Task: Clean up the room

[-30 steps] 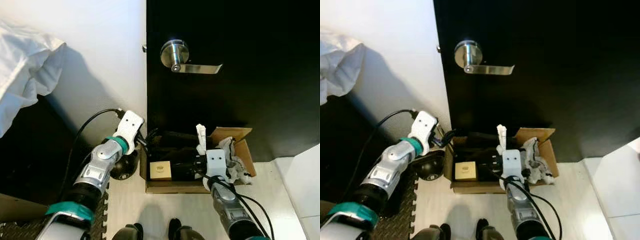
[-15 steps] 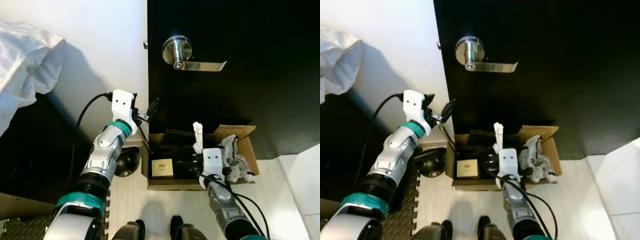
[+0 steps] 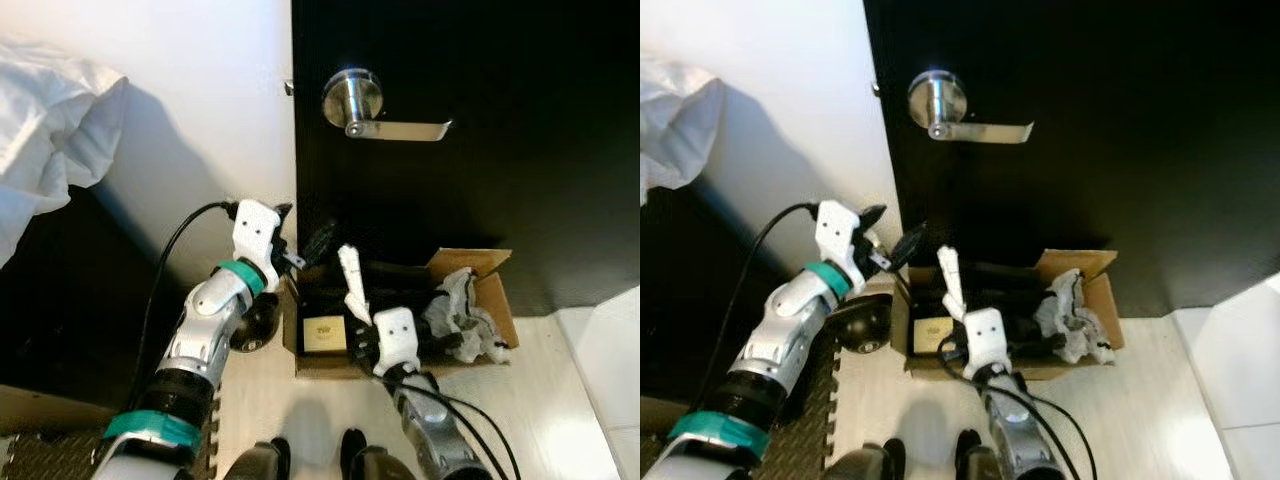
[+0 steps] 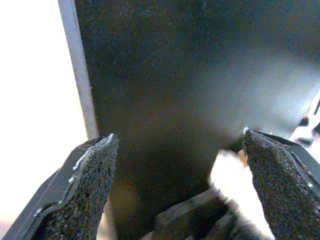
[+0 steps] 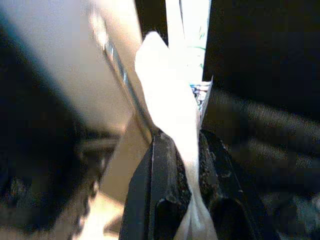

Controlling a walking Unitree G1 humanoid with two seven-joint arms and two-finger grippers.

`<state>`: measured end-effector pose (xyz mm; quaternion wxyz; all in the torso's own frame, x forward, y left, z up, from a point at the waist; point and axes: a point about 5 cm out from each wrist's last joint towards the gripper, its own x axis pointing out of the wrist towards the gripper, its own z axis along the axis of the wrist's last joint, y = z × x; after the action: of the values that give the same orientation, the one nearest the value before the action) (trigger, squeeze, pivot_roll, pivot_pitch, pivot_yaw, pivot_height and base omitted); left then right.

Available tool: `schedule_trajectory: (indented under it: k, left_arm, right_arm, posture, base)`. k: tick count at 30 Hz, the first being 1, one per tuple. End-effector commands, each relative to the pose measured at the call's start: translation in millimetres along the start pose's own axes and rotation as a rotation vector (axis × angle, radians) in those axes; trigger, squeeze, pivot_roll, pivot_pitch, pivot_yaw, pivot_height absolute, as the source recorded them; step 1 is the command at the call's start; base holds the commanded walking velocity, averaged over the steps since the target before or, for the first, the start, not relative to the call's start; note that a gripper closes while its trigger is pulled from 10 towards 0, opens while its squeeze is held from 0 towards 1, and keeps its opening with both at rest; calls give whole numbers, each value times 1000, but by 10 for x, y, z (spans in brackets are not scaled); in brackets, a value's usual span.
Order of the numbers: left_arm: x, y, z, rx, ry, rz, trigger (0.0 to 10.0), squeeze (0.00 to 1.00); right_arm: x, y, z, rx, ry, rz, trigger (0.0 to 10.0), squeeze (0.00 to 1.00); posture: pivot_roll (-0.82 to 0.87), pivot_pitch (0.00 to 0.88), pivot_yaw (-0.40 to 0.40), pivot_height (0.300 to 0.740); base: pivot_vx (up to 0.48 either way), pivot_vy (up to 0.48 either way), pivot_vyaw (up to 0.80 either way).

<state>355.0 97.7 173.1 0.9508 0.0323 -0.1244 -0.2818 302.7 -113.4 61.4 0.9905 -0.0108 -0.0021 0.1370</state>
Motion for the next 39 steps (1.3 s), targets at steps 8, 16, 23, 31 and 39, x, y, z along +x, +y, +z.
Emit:
schedule_trajectory:
  k: [8, 16, 23, 31, 39]
  left_arm:
    - [-280, 120, -390, 54, 182, 114, 10000, 0]
    - [-300, 154, -371, 48, 188, 128, 10000, 0]
    - [-304, 170, -383, 64, 184, 147, 10000, 0]
    - [-318, 171, -387, 57, 189, 155, 10000, 0]
    - [-309, 152, -389, 49, 189, 153, 10000, 0]
  right_arm:
    - [-44, -70, 475, 42, -272, -83, 10000, 0]
    - [-28, -225, 460, -16, -265, -218, 10000, 0]
    - [-95, -431, 399, 4, -212, -333, 10000, 1000]
    - [-144, -506, 380, -9, -205, -391, 10000, 1000]
    - [-163, -565, 365, -21, -203, -433, 10000, 1000]
  posture:
    - [145, 278, 92, 740]
    - [146, 278, 88, 740]
    - [145, 279, 88, 740]
    - [148, 283, 89, 740]
    - [148, 283, 94, 740]
  base:
    - [0, 0, 0]
    - [0, 0, 0]
    - [0, 0, 0]
    - [0, 0, 0]
    - [0, 0, 0]
